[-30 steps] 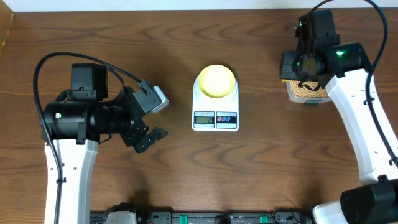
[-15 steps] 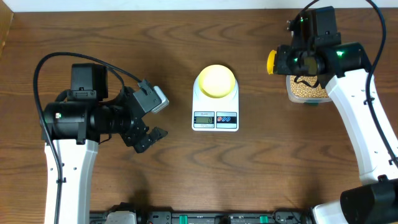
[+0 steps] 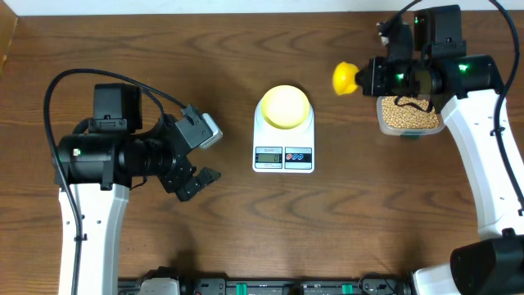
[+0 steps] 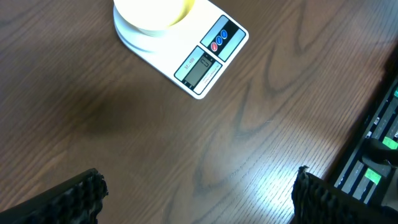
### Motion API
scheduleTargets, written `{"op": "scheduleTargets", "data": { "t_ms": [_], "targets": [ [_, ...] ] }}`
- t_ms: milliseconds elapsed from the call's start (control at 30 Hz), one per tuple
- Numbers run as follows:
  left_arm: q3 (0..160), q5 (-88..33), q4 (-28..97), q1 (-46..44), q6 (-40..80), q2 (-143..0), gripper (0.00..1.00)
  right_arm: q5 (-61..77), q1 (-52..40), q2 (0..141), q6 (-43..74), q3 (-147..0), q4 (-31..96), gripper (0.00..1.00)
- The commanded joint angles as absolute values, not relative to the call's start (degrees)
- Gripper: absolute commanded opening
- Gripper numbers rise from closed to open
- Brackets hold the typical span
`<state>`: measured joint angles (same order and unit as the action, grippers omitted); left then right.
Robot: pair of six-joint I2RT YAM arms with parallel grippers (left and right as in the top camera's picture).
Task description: Scoop item into bowl and weigh 50g on scale
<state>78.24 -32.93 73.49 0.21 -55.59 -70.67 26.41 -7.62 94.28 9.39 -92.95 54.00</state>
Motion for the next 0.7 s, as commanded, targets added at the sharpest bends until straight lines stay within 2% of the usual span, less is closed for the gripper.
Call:
{"op": "scheduleTargets", "data": {
  "t_ms": [0, 233, 433, 667],
  "targets": [
    [78.1, -33.9, 73.7, 0.2, -56.5, -70.5, 0.98, 30.8, -7.6, 95.0, 5.7, -93.9, 54.9, 0.01],
    [78.1, -33.9, 73.7, 0.2, -56.5, -70.5, 0.98, 17.5, -7.5, 96.3, 5.7, -94.1, 53.4, 0.01],
    [78.1, -33.9, 73.7, 0.2, -56.5, -70.5, 0.98, 18.8, -6.8, 96.2, 6.4, -97.1, 48.6, 0.01],
    [78.1, -33.9, 73.7, 0.2, -56.5, -70.5, 0.98, 21.1, -6.6, 96.2, 6.3, -97.1, 49.1, 0.01]
  ]
}}
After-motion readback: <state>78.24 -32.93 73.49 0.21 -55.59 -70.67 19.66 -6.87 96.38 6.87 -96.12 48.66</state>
